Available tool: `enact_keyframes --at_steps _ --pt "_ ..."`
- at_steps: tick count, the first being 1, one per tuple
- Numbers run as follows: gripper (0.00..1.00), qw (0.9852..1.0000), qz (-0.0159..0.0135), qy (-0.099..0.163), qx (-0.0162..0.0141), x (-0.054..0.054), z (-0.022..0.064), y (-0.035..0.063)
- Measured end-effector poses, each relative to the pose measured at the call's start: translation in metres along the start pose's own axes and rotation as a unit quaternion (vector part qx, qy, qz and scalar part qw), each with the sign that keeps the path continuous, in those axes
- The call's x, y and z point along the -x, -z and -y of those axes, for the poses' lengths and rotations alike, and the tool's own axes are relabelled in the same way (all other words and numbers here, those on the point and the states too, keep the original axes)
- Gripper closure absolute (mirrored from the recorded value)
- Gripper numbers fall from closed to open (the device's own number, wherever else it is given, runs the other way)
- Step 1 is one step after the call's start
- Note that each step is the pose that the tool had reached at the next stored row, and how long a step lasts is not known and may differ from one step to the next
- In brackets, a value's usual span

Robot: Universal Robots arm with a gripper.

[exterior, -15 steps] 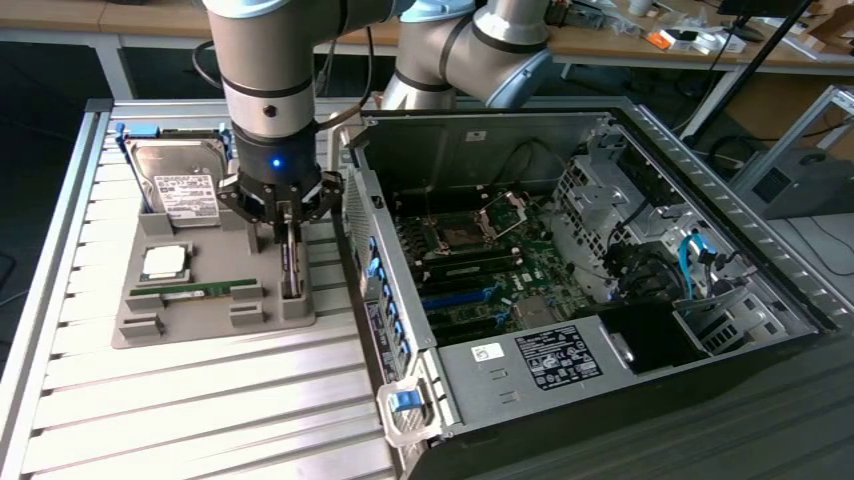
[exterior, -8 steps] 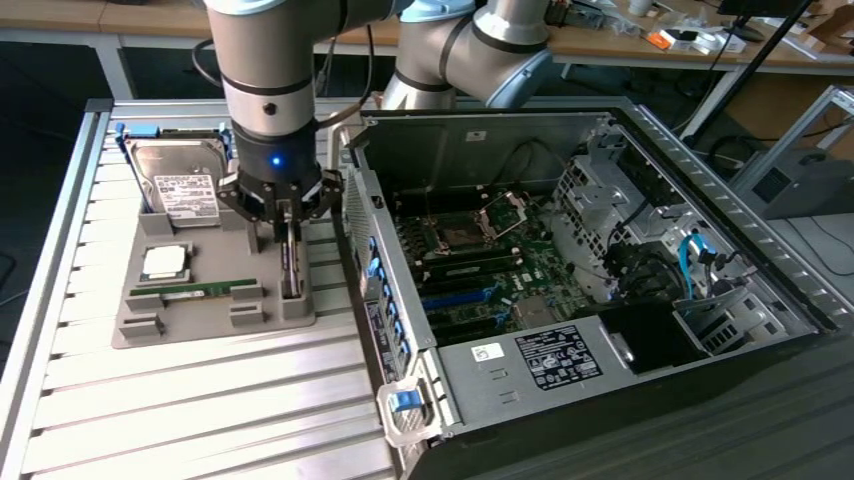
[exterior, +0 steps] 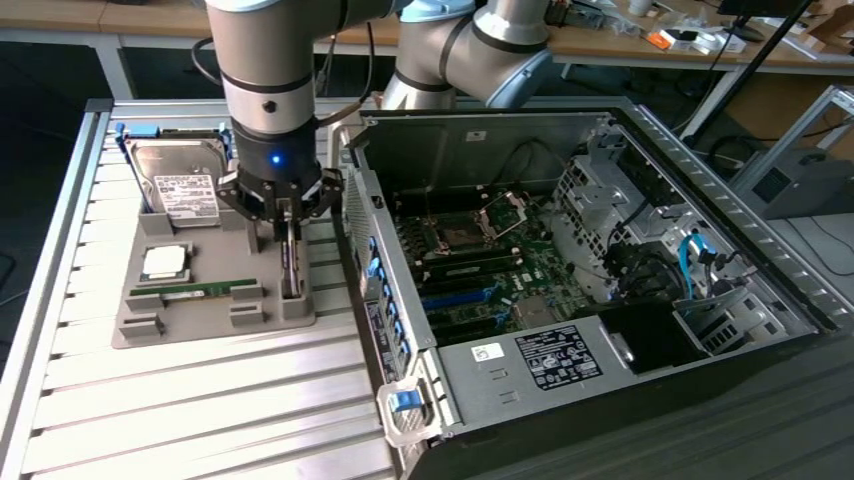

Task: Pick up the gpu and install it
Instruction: 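Pick up the gpu and move the gpu toward the slot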

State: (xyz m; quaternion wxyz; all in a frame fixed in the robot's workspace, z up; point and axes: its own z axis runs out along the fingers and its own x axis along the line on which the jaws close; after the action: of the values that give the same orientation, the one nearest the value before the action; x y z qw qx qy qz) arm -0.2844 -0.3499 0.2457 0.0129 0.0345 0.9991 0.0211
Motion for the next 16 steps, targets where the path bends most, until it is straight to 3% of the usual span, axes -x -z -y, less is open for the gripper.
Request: enact_keyframes --at_steps 16 --pt "0.73 1.0000 0.0000 0.000 0.0000 0.0002 -0.0003 0.0063"
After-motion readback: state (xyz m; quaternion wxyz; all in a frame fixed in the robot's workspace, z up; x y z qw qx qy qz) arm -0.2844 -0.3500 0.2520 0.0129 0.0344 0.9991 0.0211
